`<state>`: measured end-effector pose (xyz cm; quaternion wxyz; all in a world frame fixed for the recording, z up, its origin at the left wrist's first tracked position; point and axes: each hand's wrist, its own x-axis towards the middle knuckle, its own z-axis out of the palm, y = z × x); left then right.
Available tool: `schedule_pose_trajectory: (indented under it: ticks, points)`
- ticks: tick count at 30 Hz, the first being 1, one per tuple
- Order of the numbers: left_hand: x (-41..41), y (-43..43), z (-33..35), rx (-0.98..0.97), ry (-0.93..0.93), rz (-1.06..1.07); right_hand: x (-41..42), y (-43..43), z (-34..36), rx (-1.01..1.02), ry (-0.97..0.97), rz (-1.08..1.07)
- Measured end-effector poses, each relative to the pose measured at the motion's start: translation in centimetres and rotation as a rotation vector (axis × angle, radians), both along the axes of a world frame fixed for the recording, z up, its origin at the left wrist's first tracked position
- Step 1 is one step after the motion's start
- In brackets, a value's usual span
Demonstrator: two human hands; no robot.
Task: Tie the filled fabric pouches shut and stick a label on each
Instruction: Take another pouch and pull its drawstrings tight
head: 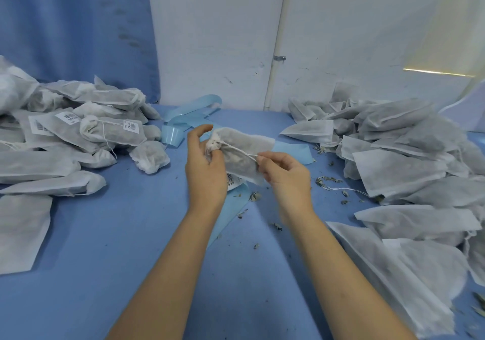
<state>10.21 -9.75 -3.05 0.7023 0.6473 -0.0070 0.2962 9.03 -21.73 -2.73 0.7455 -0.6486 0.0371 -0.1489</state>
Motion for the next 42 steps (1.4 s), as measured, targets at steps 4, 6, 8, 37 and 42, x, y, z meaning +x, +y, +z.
schedule_pose_trajectory:
  ticks: [4,6,8,37,42]
  points:
    - [0.3,0.2,0.2,-0.054,0.006,0.007,0.0,0.2,-0.1,-0.068,-0.017,-0.026]
    - [0.3,0.1,0.4,-0.126,0.019,-0.024,-0.1,0.2,-0.1,-0.02,0.012,-0.001]
    - [0.2,0.1,0.5,-0.19,0.04,-0.045,-0.1,0.1,-0.1,0.048,0.063,0.051]
    - [0.1,0.1,0.9,-0.349,0.169,-0.13,-0.5,1.2,-1.2,0.027,0.152,0.032]
    - [0.2,0.2,0.8,-0.221,0.252,-0.144,-0.4,0.0,-2.0,-0.588,0.31,-0.01]
